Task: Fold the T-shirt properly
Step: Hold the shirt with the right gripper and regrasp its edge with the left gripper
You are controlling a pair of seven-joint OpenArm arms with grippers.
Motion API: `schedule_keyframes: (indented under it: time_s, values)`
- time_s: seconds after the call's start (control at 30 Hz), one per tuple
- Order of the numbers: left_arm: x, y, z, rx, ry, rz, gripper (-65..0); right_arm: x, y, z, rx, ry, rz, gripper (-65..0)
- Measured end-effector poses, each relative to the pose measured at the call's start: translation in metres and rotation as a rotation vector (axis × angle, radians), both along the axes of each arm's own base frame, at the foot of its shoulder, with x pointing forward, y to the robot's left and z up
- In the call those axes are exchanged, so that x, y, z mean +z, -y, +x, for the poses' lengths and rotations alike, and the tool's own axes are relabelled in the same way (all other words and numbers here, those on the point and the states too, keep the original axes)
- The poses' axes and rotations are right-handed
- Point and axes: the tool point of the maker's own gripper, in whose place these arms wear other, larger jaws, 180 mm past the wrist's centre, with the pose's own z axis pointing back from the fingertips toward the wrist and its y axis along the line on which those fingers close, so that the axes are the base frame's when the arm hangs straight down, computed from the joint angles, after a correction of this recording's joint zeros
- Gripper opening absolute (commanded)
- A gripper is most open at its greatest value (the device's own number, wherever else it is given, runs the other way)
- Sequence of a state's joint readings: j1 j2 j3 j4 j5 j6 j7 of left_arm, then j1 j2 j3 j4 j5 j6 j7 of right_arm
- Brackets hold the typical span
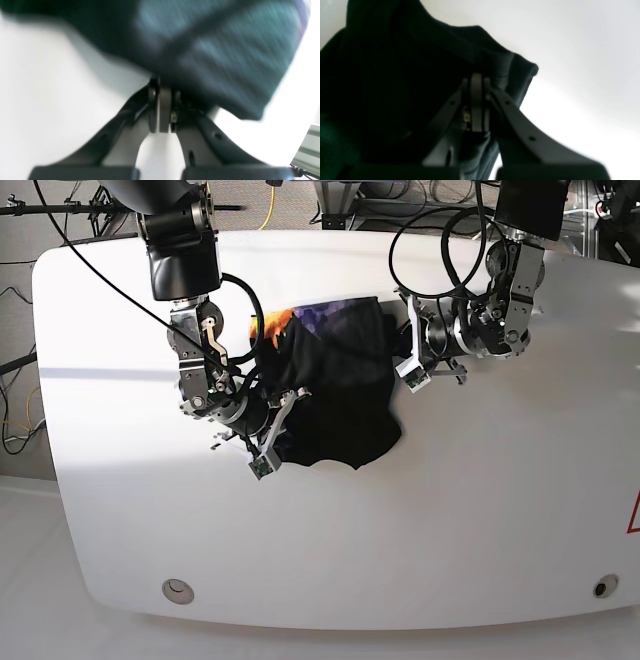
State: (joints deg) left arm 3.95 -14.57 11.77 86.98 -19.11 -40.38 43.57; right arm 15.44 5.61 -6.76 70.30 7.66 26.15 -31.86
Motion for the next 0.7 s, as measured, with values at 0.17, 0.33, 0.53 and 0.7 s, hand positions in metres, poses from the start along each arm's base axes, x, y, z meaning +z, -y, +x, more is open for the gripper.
schedule_keyframes:
  time_s: [0.17, 0.33, 0.53, 0.7]
  values:
    - [0.002, 0.000, 0.004, -0.003, 0.006, 0.006, -65.0, 0.003, 0.004, 0.008, -0.008, 0.010, -0.017, -65.0]
    - [0.004, -0.005, 0.009, -0.012, 0.014, 0.036, -65.0, 0.008, -0.010, 0.013, 0.013, 0.013, 0.002, -65.0]
    - [0.006, -0.011, 0.012, -0.012, 0.026, 0.057, -65.0, 0.028, -0.037, 0.019, 0.049, 0.027, 0.022, -65.0]
    - [0.006, -0.016, 0.012, -0.019, 0.027, 0.086, -65.0, 0.045, -0.076, 0.012, 0.125, 0.030, 0.047, -65.0]
